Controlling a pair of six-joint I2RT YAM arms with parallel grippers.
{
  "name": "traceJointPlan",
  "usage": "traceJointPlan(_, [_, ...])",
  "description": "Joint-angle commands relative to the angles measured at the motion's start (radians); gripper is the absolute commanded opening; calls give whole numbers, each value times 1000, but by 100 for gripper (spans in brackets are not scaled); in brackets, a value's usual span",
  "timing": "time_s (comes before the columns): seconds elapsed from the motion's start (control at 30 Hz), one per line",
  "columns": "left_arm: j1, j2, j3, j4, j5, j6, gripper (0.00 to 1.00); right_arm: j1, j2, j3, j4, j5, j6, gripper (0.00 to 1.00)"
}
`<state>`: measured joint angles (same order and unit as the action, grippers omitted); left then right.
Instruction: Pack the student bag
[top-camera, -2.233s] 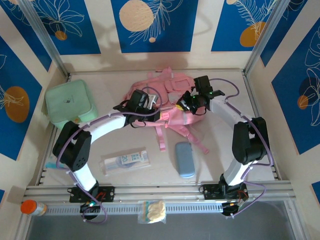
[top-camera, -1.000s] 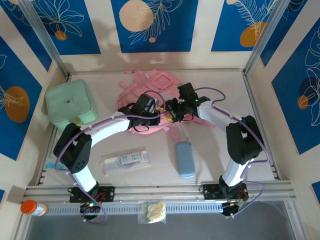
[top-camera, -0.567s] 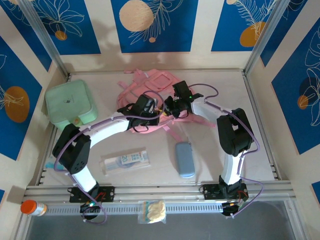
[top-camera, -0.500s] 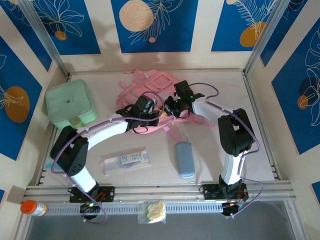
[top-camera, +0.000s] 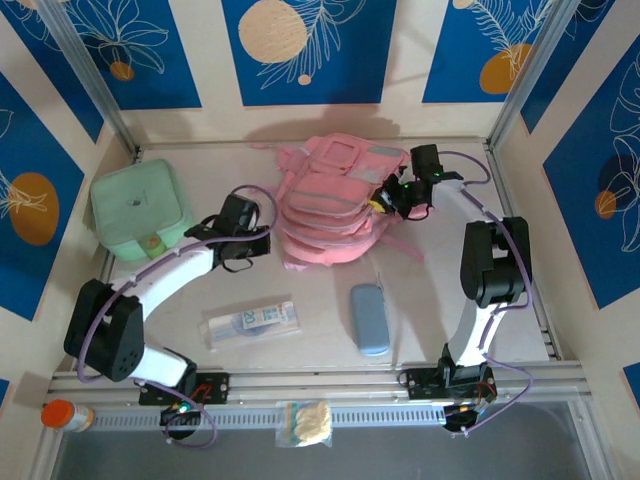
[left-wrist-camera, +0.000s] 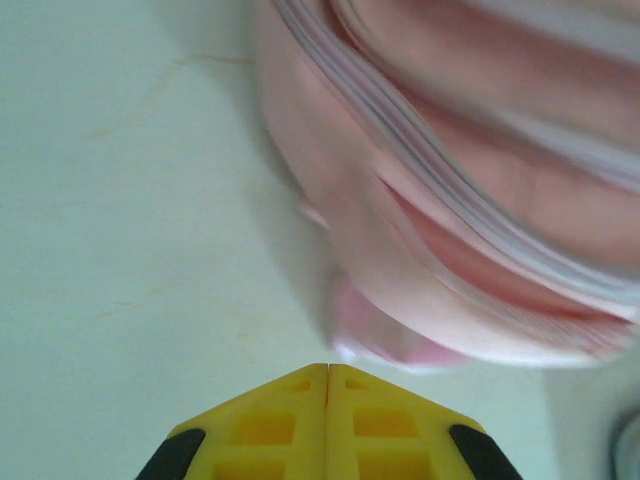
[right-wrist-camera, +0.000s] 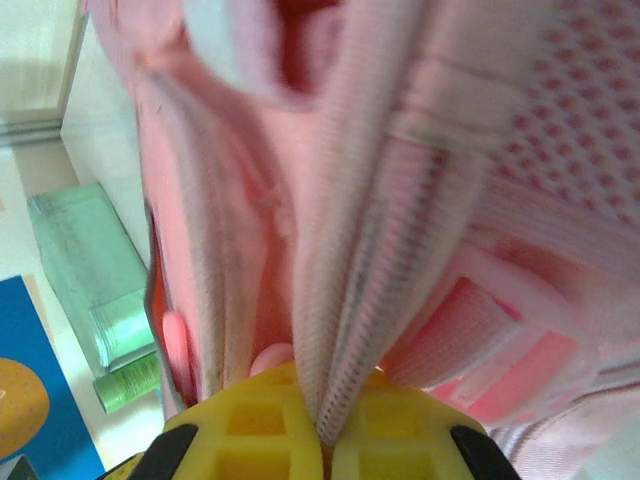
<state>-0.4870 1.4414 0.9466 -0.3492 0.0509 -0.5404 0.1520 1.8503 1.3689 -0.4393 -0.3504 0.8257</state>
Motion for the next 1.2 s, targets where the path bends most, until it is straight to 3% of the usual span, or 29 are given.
traceJointPlan(0.0, [-60,13,58,66,96,41,0,75,-18,37,4,-33,1,0])
traceJointPlan(0.03, [-92,16,78,77,94,45,2,86,-32,22,12,-28,21,0])
traceJointPlan(0.07, [-124,29,104,80,96,46,13,97,-44,2,34,-28,44,0])
traceJointPlan(0.27, [-280,153,267,112,39,147,25,143,-75,-21,61,-28,133,0])
traceJointPlan(0.37, [-317,245,349,106,5,192,29,155,-87,-15,53,-2,152,0])
traceJointPlan(0.6, [-326,343,363,213,-69,199,37,160,-85,-18,71,-16,189,0])
traceJointPlan(0.9, [-324,426,415,208,-204,177,40,162,-79,-15,79,-23,204,0])
traceJointPlan(1.0, [-324,448,425,237,-180,185,40,167,-76,-19,93,-28,213,0])
traceJointPlan(1.17, [-324,483,451,234,-254,113,37,175,-71,-15,98,-30,224,0])
